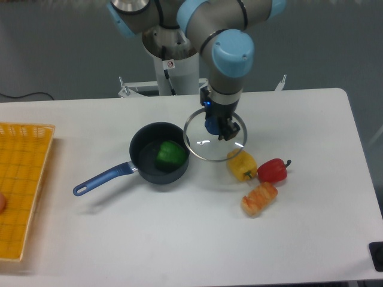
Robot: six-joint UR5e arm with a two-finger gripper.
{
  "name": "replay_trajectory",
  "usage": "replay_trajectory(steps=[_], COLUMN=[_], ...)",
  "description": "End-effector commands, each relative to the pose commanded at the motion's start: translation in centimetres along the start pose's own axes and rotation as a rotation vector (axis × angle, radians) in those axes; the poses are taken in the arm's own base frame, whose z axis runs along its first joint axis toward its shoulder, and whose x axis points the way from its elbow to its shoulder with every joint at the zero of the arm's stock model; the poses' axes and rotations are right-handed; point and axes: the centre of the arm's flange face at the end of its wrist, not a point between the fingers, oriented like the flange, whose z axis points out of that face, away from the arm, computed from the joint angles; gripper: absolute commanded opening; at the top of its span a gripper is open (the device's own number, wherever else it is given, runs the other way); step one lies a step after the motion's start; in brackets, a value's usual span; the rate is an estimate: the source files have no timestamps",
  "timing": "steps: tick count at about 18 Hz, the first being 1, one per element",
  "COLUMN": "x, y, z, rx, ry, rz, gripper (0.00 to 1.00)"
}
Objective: Close the pot lid
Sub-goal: 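Carry the glass lid over toward the blue saucepan, then lower the glass lid onto the saucepan rim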
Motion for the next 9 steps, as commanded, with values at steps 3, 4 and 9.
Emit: replay_trajectory(steps=[3, 4, 9], x=[0.9, 1.3, 3.0], y=[-1.8, -2.6, -5.8], z=[0.1, 0.1, 0.7], rx=[-0.006, -0.010, -0.022], ry=[-0.001, -0.002, 0.003], rz=[-0.015, -0.020, -0.048], gripper=[0.58, 0.58, 0.58])
